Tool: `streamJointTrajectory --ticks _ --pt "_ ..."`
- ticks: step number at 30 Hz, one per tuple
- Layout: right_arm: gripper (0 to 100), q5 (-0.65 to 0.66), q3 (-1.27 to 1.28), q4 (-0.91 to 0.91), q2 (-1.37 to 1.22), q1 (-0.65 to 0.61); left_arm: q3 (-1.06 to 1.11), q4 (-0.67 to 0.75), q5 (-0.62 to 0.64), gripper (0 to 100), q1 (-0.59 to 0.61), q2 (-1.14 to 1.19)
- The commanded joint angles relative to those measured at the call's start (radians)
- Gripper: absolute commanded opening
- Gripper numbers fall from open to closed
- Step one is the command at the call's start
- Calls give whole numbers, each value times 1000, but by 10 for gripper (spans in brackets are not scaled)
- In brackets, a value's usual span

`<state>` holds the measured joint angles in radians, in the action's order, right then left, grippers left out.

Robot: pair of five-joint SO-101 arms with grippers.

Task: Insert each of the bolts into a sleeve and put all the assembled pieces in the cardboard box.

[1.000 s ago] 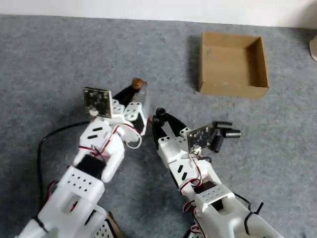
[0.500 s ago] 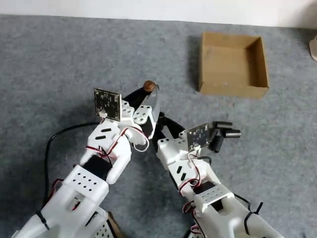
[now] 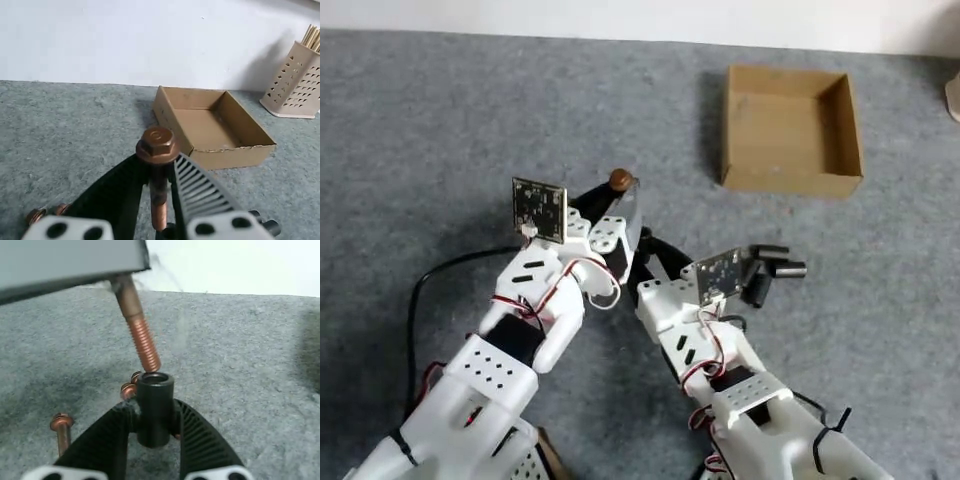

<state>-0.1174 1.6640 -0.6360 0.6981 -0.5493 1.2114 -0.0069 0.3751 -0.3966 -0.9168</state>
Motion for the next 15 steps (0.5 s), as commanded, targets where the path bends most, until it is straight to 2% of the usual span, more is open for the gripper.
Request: streamJointTrajectory --ticks 1,6,9,15 --pt "4 -9 134 -5 21 -38 -96 -29 11 6 -22 -22" --pt "4 -9 134 -7 21 -71 -200 -199 129 6 -21 -22" --pt "4 -9 134 -7 21 -68 -229 -261 135 6 -21 -21" --pt "4 -8 134 -8 21 -68 -236 -295 127 6 -8 -21"
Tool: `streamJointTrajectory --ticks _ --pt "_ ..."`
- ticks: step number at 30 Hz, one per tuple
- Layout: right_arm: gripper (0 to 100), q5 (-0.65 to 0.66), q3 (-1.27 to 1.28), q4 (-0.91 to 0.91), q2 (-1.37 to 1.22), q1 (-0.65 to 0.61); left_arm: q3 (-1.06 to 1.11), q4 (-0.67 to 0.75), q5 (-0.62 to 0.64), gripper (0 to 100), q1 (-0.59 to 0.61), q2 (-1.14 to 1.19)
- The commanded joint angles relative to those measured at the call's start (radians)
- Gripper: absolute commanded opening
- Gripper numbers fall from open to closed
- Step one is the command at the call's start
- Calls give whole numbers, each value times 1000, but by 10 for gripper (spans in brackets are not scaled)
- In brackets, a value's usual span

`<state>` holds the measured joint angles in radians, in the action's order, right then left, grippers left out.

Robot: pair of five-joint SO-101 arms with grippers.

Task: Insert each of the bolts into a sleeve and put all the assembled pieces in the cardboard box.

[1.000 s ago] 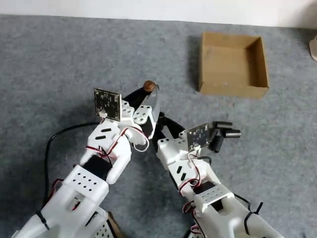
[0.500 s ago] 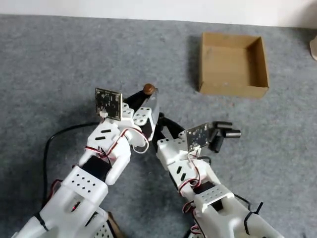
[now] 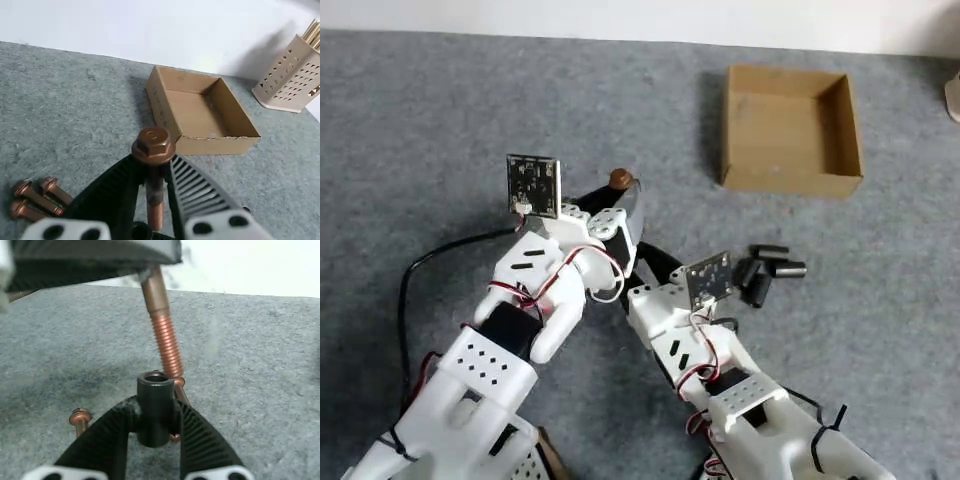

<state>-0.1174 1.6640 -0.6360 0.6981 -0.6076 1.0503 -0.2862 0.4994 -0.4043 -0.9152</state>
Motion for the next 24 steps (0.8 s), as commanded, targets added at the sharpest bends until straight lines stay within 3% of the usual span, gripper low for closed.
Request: streamJointTrajectory --ticks 1,5,11,24 --pt "4 -8 134 -8 21 -10 -82 -25 -6 6 7 -22" --pt "4 -8 134 -8 21 -10 -105 -41 -124 6 12 -22" --pt "4 -8 136 -8 21 -15 -101 -46 -193 6 12 -21" --pt "4 41 134 -8 22 -16 -28 -55 -195 6 10 -19"
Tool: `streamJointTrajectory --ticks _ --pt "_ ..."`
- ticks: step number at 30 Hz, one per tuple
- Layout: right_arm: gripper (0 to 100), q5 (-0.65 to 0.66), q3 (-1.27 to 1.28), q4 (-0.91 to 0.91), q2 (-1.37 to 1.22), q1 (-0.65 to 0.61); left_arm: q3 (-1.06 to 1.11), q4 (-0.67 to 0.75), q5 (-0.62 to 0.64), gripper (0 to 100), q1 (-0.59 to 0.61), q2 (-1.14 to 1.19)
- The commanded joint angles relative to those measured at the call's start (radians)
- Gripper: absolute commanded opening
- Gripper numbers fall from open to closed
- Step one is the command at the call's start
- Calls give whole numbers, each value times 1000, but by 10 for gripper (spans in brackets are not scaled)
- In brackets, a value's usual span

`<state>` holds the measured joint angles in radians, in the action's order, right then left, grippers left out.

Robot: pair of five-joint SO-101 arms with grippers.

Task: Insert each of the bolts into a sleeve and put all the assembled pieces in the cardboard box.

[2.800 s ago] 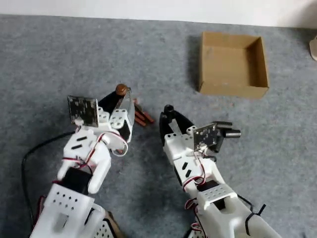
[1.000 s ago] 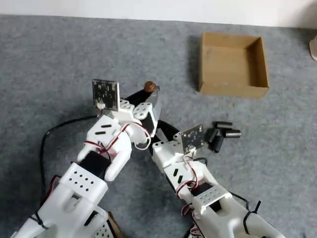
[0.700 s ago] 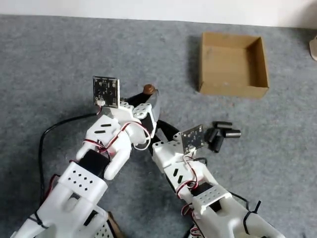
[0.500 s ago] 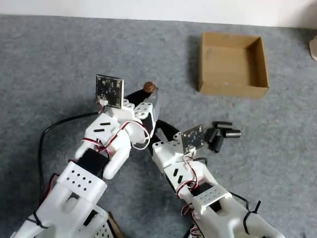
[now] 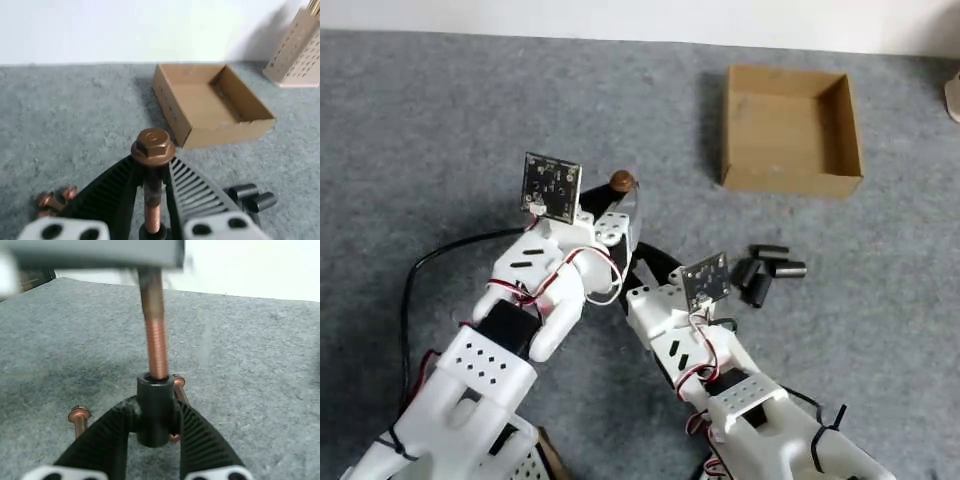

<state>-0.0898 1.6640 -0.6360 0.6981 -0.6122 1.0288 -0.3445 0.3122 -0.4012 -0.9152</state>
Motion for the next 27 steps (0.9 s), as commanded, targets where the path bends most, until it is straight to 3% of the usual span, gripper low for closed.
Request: streamJointTrajectory --ticks 1,20,23,27 --pt "4 14 134 -8 22 -12 -5 3 -8 6 7 -19" --pt "4 18 136 -8 22 -5 110 0 -12 28 7 -28" --pt "4 18 136 -8 22 -5 111 -34 -9 137 8 -30" --pt "4 15 137 -8 22 -4 110 -123 -8 369 8 -31"
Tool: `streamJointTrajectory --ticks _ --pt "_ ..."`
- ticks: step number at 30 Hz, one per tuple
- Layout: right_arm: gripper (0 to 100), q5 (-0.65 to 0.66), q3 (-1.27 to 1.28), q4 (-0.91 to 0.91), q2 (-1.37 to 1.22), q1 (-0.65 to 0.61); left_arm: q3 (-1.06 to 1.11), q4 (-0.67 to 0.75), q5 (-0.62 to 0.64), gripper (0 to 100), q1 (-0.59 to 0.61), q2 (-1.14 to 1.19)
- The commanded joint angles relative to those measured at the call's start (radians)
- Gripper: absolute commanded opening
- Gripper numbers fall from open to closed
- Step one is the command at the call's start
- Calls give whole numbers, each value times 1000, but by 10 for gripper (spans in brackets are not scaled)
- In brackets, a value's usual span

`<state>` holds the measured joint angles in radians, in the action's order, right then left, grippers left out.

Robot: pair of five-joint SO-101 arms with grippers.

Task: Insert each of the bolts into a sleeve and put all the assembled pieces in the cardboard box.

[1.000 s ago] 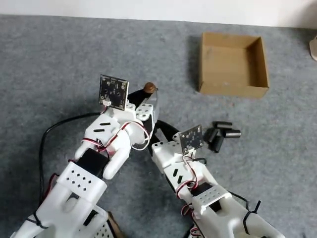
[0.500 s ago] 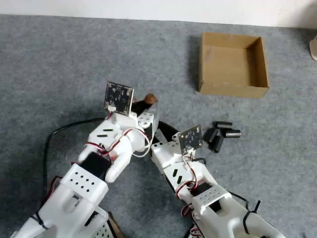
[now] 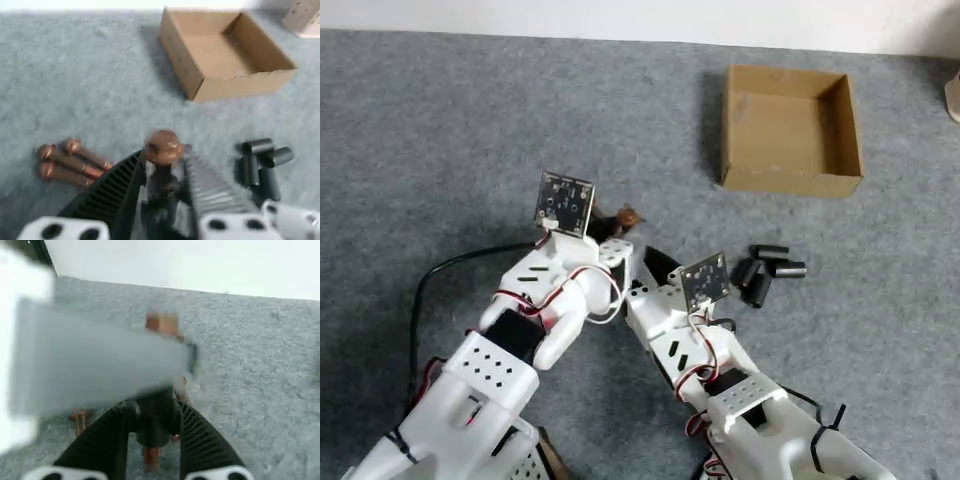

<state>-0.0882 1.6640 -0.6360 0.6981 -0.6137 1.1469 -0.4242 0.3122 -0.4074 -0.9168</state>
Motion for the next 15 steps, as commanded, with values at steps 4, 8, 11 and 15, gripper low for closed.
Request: streamJointTrajectory --ticks 4,8,11,15 --pt "4 12 137 -2 22 7 -12 -110 -8 526 15 -31" --pt "4 11 134 2 22 82 -16 -166 -8 567 54 -42" --pt "4 11 131 2 22 160 -7 -170 -8 567 124 -119" --pt "4 9 58 114 21 240 25 -258 -12 567 183 -282"
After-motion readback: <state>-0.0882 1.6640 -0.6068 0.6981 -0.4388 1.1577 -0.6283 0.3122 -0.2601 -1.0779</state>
